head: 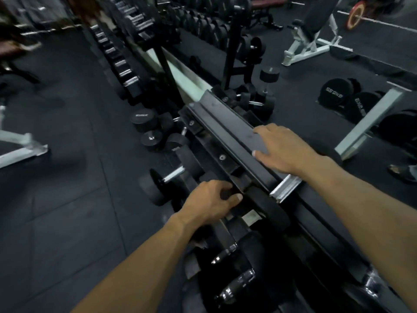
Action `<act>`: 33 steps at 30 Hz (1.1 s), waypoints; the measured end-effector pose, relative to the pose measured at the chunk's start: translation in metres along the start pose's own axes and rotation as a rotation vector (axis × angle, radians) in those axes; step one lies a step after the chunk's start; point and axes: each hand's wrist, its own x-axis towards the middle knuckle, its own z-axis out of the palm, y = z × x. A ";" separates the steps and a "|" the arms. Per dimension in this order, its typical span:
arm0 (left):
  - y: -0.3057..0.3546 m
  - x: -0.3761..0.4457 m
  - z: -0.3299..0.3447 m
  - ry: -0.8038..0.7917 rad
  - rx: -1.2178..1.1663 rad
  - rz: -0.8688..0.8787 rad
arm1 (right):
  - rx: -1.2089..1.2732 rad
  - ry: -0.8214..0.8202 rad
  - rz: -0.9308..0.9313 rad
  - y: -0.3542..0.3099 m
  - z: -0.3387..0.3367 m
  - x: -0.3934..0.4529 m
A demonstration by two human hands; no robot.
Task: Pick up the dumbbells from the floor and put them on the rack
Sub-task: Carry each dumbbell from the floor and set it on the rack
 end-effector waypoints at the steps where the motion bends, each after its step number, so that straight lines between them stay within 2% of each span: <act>1: -0.010 -0.013 -0.005 0.015 0.017 -0.035 | -0.009 -0.014 -0.037 -0.017 0.000 0.000; 9: -0.096 -0.154 -0.016 0.114 0.113 -0.212 | -0.029 -0.137 -0.261 -0.166 0.026 -0.047; 20: -0.218 -0.385 0.086 0.177 -0.087 -0.464 | -0.067 -0.327 -0.496 -0.351 0.113 -0.183; 25: -0.256 -0.450 0.167 0.140 -0.132 -0.613 | -0.078 -0.512 -0.596 -0.396 0.200 -0.227; 33: -0.348 -0.484 0.354 -0.004 -0.192 -0.780 | -0.097 -0.738 -0.703 -0.415 0.415 -0.269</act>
